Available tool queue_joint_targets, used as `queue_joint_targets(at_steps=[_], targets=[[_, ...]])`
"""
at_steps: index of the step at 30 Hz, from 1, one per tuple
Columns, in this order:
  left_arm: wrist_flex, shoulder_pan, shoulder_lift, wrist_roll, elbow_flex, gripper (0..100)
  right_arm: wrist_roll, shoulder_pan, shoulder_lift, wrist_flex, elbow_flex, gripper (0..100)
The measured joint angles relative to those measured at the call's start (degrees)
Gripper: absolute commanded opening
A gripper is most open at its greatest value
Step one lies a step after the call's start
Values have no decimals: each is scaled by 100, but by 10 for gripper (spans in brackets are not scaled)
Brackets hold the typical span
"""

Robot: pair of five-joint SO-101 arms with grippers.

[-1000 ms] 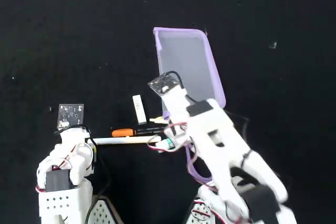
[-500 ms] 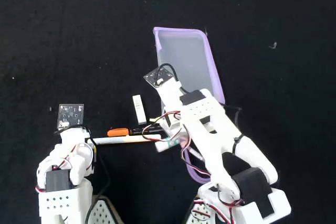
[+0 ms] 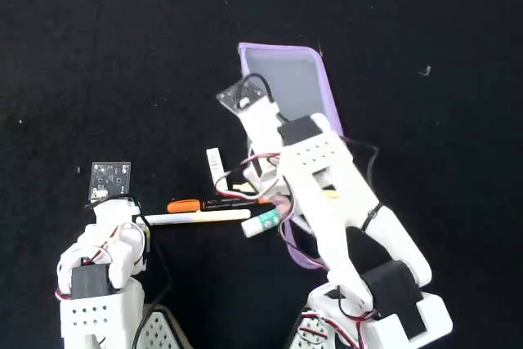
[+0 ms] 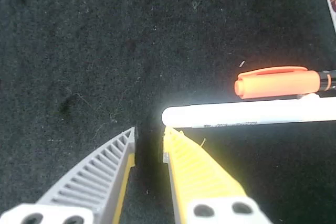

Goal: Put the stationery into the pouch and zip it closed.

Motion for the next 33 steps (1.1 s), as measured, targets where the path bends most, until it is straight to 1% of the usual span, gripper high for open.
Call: queue_joint_targets(at_steps=[4, 8, 14, 19, 23, 33], targets=[[0, 0, 0, 0, 0, 98, 0, -18, 0, 457, -615, 11], [0, 0, 0, 0, 0, 98, -9, -255, 9, 862, -958, 11], [0, 0, 0, 0, 0, 98, 0, -818, -176, 1187, -1055, 11], [0, 0, 0, 0, 0, 98, 0, -941, -879, 1257, -1011, 11], [0, 0, 0, 0, 0, 98, 0, -941, -1556, 932, -475, 11], [0, 0, 0, 0, 0, 98, -9, -941, -3367, -308, 1081, 11]])
